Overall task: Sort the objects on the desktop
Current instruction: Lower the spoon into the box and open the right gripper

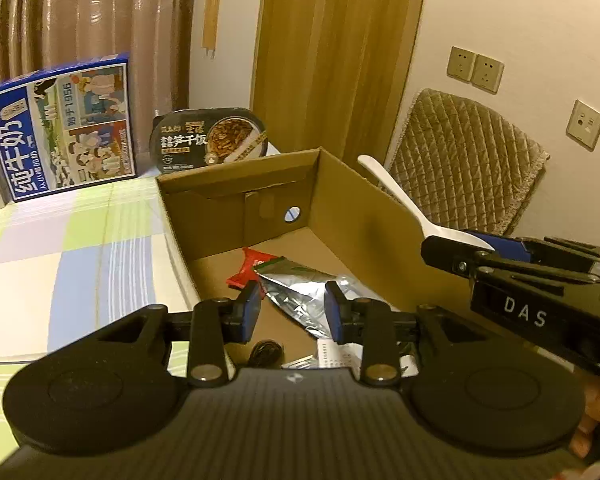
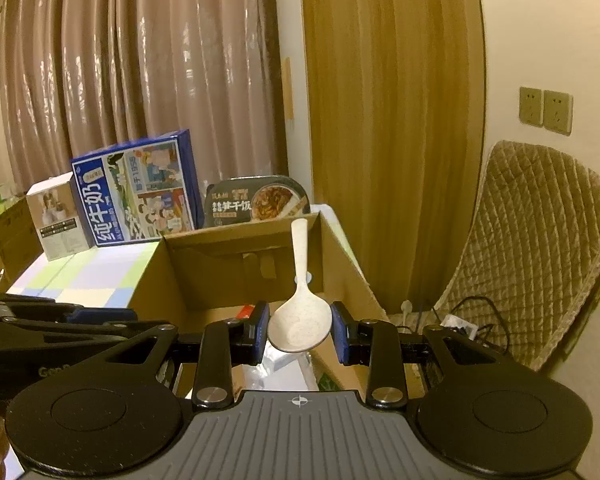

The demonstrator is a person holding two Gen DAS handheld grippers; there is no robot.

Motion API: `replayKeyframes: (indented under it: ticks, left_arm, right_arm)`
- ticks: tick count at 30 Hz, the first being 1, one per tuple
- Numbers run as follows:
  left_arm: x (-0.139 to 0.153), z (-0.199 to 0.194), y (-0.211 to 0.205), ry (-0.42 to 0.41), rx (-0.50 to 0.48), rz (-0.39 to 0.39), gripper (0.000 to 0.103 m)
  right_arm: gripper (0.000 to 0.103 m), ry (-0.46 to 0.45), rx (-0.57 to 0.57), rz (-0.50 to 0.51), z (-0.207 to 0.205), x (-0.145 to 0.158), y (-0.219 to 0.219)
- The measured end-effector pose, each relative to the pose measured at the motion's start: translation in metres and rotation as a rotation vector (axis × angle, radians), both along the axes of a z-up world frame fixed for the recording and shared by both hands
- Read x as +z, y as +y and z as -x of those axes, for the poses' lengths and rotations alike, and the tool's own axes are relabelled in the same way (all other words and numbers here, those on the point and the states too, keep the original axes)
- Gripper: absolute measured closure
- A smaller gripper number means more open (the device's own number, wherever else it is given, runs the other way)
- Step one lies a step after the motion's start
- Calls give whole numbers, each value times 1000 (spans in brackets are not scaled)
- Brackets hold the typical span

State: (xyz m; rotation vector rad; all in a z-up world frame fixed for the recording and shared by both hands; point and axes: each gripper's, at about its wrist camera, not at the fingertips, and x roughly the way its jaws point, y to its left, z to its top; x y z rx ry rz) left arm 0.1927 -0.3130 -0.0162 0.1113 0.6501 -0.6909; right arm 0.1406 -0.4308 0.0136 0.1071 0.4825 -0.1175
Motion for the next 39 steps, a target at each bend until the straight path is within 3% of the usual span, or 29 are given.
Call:
replayKeyframes:
  ticks: [21,24,31,39]
  left_arm:
    - [6,4,11,-4,11,23,73]
    - [5,1,15,5,23,26,69]
    - [7,1,29,3,56,29,64]
    - [11,16,45,8,80,26,52]
  right_arm:
    - [73,19,65,-23,-24,2,7]
    - [62,15,58,-22,-25,1,6]
    - [56,30,5,-50,-12,-1,-1]
    - [39,10,-20,-66,13,13,2]
